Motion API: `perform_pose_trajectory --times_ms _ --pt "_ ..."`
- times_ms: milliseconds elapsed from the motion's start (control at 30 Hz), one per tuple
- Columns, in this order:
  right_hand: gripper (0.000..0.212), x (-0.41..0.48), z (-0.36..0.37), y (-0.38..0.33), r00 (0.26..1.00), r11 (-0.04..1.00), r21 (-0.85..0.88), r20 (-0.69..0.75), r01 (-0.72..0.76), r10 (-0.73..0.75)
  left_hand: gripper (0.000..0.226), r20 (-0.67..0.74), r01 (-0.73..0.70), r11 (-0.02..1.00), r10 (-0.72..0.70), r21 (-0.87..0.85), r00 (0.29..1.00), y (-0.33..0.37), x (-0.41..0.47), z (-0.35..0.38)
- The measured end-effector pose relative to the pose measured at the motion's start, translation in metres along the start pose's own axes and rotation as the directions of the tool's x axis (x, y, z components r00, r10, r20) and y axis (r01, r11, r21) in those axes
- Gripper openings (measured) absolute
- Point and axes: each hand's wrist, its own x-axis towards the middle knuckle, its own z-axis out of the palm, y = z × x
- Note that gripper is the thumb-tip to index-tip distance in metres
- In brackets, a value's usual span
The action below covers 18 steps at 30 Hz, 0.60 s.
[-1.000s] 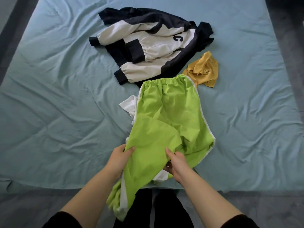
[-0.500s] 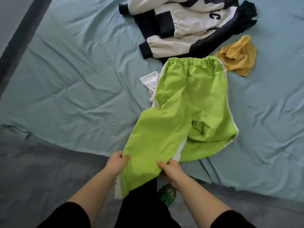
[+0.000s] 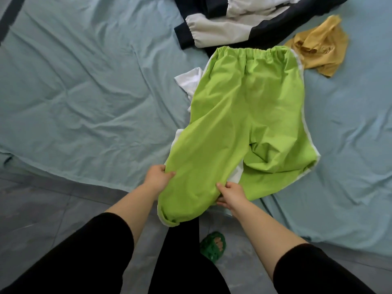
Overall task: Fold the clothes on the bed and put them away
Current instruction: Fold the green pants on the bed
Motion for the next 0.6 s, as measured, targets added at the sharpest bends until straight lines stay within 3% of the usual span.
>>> perform_pose_trajectory --times_ms 100,200,267,500,600 --pt "0.039 -0.002 -0.010 -0.021 1.000 0.991 -0.135 -0.016 0.012 -0.014 0.032 0.106 0.032 0.991 -0.018 -0.127 0.994 0.013 0.000 -0.006" --pt "0.052 0.009 -0.025 -0.057 0.976 0.906 -0.398 -0.097 0.142 -0.196 0.041 0.097 -0.001 0.984 0.019 -0.179 0.995 0.050 0.018 -0.011" --pt "0.047 0.019 -0.032 -0.086 0.945 0.852 -0.487 -0.141 0.194 -0.295 0.049 0.102 -0.011 0.978 0.033 -0.207 0.994 0.081 0.034 -0.009" --pt "0.019 0.064 -0.029 -0.195 0.819 0.776 -0.488 -0.189 0.400 -0.541 0.041 0.131 -0.060 0.960 0.099 -0.275 0.986 0.183 0.097 0.001" --pt "0.015 0.081 -0.019 -0.247 0.732 0.703 -0.502 -0.185 0.504 -0.656 0.027 0.006 -0.129 0.961 0.134 -0.244 0.991 0.206 0.121 0.000"
